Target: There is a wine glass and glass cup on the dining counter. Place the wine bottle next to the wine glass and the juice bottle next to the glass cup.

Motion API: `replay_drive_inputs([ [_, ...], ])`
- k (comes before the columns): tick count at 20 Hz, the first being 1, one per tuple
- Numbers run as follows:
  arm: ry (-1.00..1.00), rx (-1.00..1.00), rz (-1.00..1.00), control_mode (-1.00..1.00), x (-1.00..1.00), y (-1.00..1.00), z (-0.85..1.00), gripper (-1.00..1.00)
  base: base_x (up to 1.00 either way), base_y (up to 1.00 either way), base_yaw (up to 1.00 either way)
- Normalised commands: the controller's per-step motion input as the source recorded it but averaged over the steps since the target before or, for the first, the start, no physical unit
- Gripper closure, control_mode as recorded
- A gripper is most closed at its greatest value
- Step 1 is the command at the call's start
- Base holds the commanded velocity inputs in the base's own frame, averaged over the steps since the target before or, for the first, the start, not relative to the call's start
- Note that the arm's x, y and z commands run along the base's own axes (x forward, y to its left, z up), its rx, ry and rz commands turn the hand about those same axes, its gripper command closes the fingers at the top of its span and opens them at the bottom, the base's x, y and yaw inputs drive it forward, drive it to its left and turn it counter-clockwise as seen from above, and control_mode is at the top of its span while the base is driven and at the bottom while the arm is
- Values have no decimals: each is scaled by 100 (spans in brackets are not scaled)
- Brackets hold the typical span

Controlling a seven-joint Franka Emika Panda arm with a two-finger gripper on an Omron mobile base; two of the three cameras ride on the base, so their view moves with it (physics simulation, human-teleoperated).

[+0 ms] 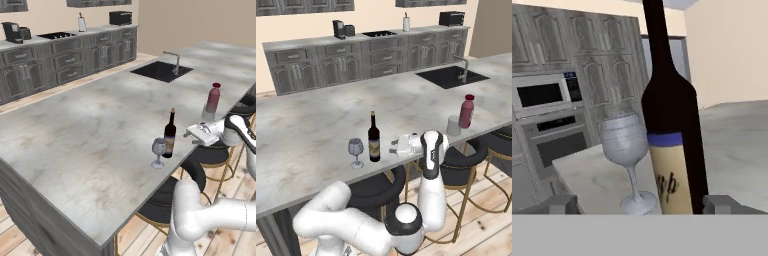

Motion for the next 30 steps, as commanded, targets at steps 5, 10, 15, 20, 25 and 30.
replay_drive_inputs([
  [5,16,-16,-31,-100,-29,-4,30,-100,0,0,0],
  [10,27,-12,-28,-100,-28,-2,34,-100,0,0,0],
  [15,33,-11,-23,-100,-32,-4,34,-100,0,0,0],
  [20,38,-12,-13,-100,-38,-1,31,-100,0,0,0],
  [25,34,-13,-11,-100,-45,2,27,-100,0,0,0],
  [30,19,-30,-12,-100,-50,15,15,-100,0,0,0],
])
